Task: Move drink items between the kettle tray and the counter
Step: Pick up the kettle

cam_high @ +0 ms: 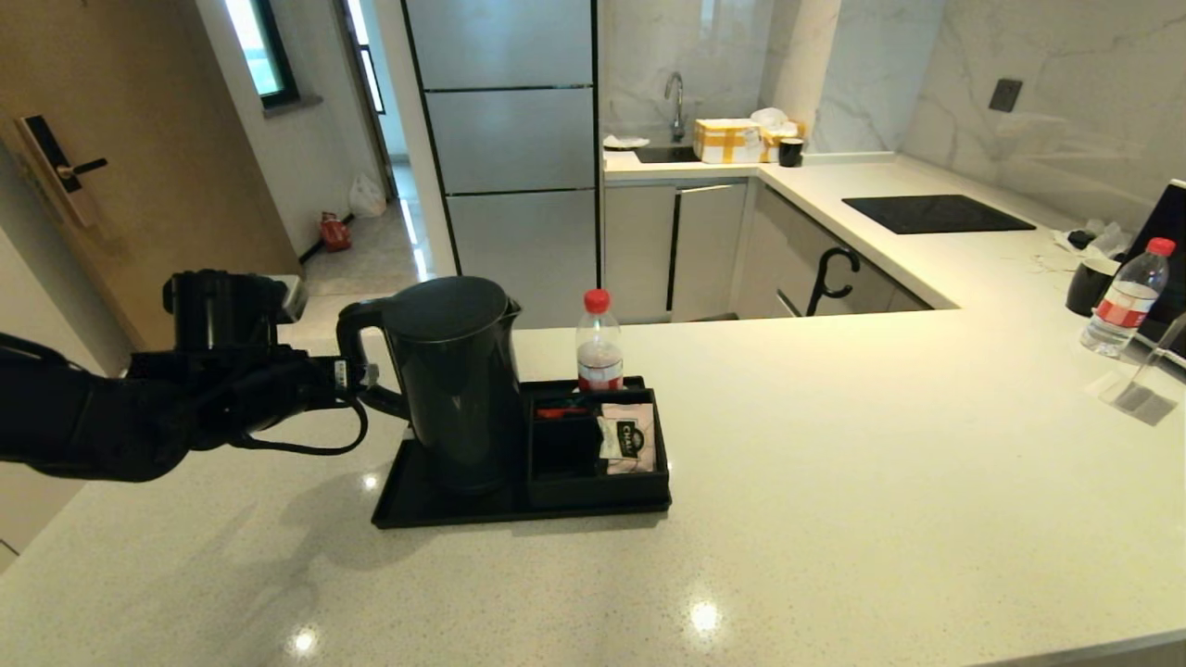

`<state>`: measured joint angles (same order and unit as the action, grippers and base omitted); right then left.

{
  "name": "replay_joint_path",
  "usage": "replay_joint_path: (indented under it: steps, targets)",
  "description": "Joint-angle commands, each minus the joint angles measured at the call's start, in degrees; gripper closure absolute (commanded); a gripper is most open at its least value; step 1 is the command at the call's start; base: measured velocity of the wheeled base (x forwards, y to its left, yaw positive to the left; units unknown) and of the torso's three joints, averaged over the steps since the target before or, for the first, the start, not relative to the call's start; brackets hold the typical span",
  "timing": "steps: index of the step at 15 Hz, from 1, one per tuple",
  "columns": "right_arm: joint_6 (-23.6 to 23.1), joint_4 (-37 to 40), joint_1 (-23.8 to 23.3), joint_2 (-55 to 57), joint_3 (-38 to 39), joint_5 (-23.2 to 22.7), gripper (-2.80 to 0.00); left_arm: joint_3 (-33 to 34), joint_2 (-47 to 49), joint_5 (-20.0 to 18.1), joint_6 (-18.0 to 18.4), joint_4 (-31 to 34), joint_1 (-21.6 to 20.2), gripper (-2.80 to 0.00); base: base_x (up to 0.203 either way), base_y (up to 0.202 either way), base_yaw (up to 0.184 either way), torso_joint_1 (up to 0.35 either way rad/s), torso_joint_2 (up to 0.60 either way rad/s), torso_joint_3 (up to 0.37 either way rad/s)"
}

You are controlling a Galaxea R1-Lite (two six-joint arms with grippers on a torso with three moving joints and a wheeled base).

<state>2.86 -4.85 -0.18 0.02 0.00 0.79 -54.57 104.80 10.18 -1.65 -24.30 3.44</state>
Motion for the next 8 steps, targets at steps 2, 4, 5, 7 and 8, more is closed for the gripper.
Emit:
replay_joint_path:
  steps: [2,4,5,7,8]
  targets:
    - [0.0,-0.1,0.0,0.0,1.8,-0.1,0.00,-0.2,5.4,2.2,1.0,-8.6,0.5,-2.80,0.000,0.000,0.000,0.000,0.00,0.000]
    - [0.0,-0.1,0.0,0.0,1.8,0.0,0.00,-1.8,8.1,3.7,1.5,-13.0,0.9,-2.80,0.000,0.000,0.000,0.000,0.00,0.000]
    - [0.0,-0.1,0.0,0.0,1.8,0.0,0.00,-2.4,8.6,3.8,1.5,-13.1,1.0,-2.80,0.000,0.000,0.000,0.000,0.00,0.000]
    - [0.1,-0.1,0.0,0.0,1.8,0.0,0.00,-2.9,9.2,3.8,1.4,-14.1,1.2,-2.80,0.000,0.000,0.000,0.000,0.00,0.000]
    - [0.0,-0.1,0.0,0.0,1.8,0.0,0.00,-2.9,9.4,3.8,1.4,-14.6,1.3,-2.80,0.000,0.000,0.000,0.000,0.00,0.000]
